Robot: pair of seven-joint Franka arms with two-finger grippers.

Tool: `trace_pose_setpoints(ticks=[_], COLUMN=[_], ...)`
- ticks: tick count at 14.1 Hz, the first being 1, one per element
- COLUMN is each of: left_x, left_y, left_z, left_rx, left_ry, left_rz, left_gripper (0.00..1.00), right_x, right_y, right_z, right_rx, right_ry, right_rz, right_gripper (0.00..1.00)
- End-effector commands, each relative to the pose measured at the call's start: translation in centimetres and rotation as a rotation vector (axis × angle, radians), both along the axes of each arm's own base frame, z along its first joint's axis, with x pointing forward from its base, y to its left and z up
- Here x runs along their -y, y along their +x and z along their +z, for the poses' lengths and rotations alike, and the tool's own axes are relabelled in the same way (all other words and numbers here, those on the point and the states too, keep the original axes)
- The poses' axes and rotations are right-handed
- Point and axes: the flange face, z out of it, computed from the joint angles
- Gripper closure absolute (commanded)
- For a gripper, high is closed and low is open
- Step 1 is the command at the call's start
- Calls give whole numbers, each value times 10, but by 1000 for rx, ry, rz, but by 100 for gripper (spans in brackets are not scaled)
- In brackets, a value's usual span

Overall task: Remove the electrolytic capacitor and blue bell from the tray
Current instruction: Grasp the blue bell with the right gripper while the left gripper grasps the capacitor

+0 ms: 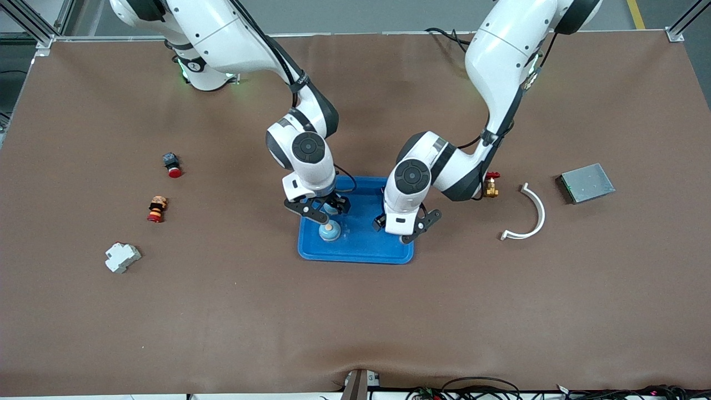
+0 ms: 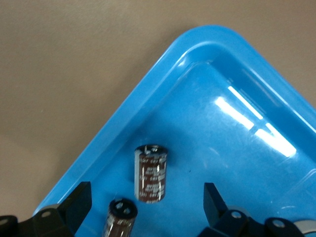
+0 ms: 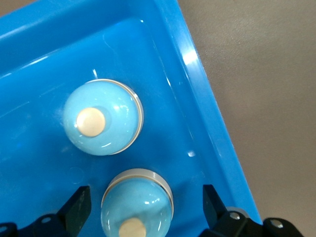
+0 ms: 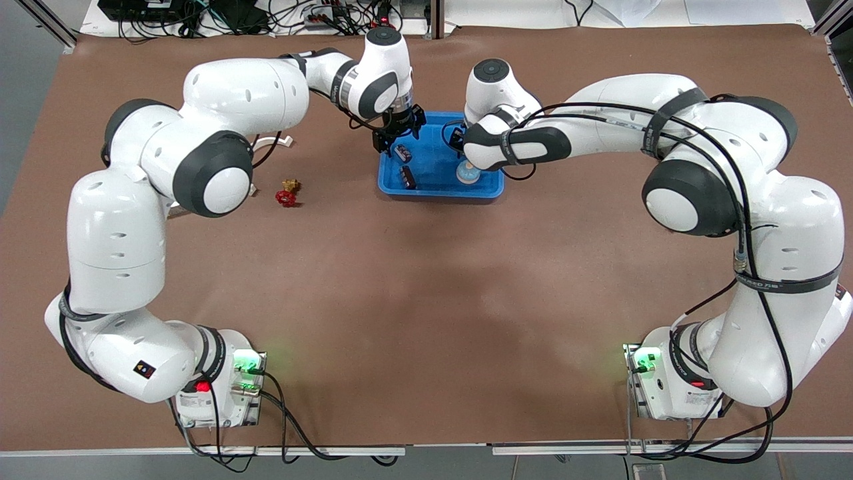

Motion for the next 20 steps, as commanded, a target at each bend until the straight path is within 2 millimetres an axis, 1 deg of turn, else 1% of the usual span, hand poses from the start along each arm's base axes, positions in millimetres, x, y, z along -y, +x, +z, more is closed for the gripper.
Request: trace_pose_setpoints(ticks=[1,6,7,9,11,13,15,16,17,18,19,20], left_x=[4,5,5,12,13,14,13,14,14,14,13,14], left_y=[7,8,7,6,6,5,6,6,6,6,7,6], left_z=[-16,-21,-24,-27,-29,-30,-29,-29,-29,-29,-27,-27], left_rx=[41,40,36,39,38,37,38,38,38,38,39,39], left_ry=[-2,-1,1,-2,-3,-2,-3,-4,-4,-4,-5,-4], left_rz=[-23,-22,-24,-24,-24,-22,-24,-26,-28,-29,-25,-23], left_gripper=[0,0,0,0,0,0,0,0,0,0,0,0], right_x=[-6,-11,-13,-21,-22,-26,-25,-26,-27,-26,-26,-26], right_y=[3,-2,-2,-8,-8,-3,-2,-2,-2,-1,-1,-1], right_z=[-6,-9,-9,-12,-15,-13,-12,-12,-12,-11,-11,-11], right_rx=[10,4,4,-1,-1,4,5,6,5,7,7,7], right_ry=[-17,-16,-11,-11,-13,-5,-3,-2,-1,-1,-1,-1], right_rz=[-6,-3,-5,5,2,-3,-5,-5,-2,-2,-3,-2], right_gripper=[0,0,0,0,0,0,0,6,18,34,55,81])
